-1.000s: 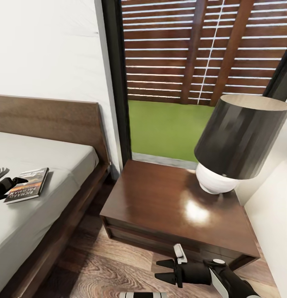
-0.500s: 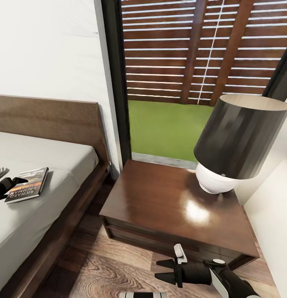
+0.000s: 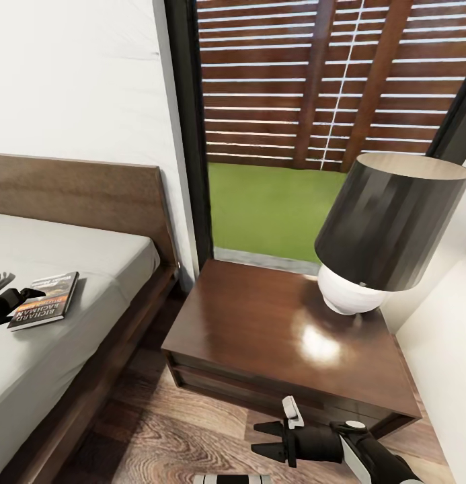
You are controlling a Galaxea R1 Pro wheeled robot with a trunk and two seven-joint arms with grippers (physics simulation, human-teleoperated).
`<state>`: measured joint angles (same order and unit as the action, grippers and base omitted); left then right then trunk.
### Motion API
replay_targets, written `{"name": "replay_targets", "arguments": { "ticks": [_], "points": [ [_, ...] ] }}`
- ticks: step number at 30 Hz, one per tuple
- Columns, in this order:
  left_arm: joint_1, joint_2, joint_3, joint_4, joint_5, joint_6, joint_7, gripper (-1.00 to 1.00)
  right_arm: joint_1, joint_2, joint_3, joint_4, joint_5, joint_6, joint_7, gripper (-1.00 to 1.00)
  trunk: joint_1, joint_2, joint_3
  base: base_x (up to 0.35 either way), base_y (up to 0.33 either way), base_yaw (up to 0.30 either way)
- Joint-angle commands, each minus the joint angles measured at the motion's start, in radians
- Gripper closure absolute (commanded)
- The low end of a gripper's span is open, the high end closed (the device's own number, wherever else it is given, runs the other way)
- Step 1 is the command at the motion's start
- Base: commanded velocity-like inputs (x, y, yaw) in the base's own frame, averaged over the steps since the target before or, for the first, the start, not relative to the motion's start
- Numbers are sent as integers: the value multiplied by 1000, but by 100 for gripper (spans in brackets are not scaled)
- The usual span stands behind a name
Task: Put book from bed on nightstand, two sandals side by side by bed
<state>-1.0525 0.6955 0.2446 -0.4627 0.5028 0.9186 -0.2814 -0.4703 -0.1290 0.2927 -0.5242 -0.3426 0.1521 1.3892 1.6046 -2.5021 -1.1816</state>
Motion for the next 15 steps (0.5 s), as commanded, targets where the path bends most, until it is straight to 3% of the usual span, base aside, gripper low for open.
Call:
{"name": "replay_targets", "arguments": {
  "ticks": [1, 15],
  "points": [
    [0, -1, 4, 1, -21, 7, -2, -100, -1, -1, 7, 0, -10, 11, 1, -100, 0, 0, -1, 0, -20, 0],
    [0, -1, 3, 0, -21, 6, -2, -100, -1, -1, 7, 0, -10, 11, 0, -100, 0, 0, -1, 0, -90, 0]
  ]
}}
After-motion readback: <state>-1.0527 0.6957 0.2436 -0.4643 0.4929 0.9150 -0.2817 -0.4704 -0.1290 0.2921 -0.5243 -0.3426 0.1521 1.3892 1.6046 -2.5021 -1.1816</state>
